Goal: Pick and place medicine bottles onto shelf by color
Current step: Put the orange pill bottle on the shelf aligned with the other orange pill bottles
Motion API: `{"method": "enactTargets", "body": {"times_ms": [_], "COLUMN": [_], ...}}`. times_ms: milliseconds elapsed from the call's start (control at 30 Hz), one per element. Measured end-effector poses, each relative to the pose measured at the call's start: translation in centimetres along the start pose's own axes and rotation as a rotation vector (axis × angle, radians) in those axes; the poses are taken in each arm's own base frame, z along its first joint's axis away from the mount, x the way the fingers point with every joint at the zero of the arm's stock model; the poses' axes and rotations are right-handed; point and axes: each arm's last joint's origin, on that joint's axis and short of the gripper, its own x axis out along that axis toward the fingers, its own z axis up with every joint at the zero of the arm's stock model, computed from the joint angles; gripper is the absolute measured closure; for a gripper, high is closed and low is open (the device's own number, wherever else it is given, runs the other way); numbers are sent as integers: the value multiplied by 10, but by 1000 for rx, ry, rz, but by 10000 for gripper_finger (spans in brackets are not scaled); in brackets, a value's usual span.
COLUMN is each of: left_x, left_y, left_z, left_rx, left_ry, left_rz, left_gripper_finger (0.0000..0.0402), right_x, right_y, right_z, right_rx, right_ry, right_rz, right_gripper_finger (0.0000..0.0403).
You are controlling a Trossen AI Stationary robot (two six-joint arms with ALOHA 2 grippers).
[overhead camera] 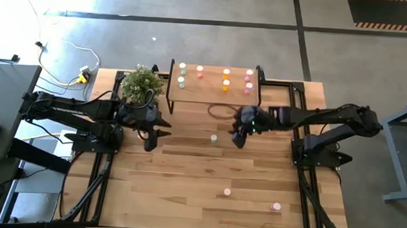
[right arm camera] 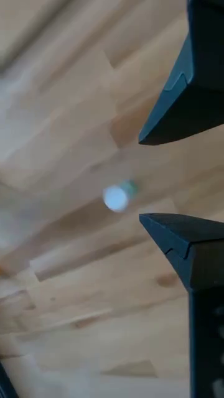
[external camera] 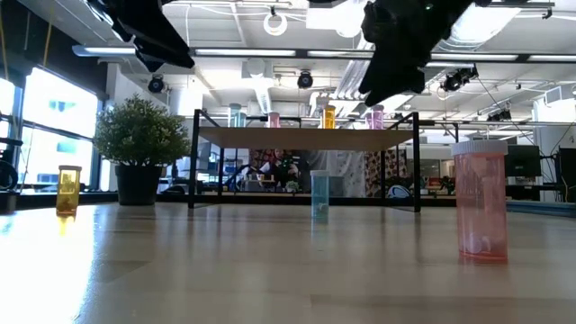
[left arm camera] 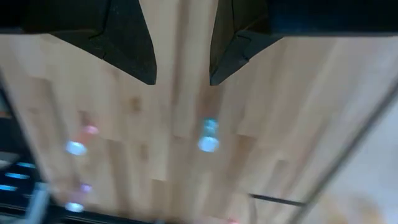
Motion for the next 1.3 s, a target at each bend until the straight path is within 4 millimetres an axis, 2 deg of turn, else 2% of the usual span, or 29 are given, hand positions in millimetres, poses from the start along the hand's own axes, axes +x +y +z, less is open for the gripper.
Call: {"method": "enactTargets", "body": {"times_ms": [200, 333, 533, 700, 867, 1033, 1300], "left_x": [-1, -4, -10, -15, -20, -23, -28], "left_y": [-13, -29, -54, -69, -79, -85, -94], "left_z": [-3, -7, -15, -21, -25, -29, -33], "left_rx": [14, 54, 94, 108, 136, 141, 82], "left_ry": [17, 27, 16, 2, 6, 12, 29], "left_rz": [-79, -143, -152, -144, -185, -219, -263], "left_gripper_finger": [261, 261, 261, 261, 261, 261, 261], "right_x": [-2, -10, -29, -39, -37, -32, -32], "right_y": [37, 63, 94, 112, 125, 138, 158], "right_z": [-29, -49, -77, -99, -117, -129, -143], "right_rx": [17, 3, 88, 199, 282, 277, 238], "right_ry": [-24, -52, -141, -197, -164, -168, -271], "right_rz": [-12, -6, -5, 12, 39, 73, 127], "right_gripper_finger": [221, 221, 221, 221, 221, 221, 221]}}
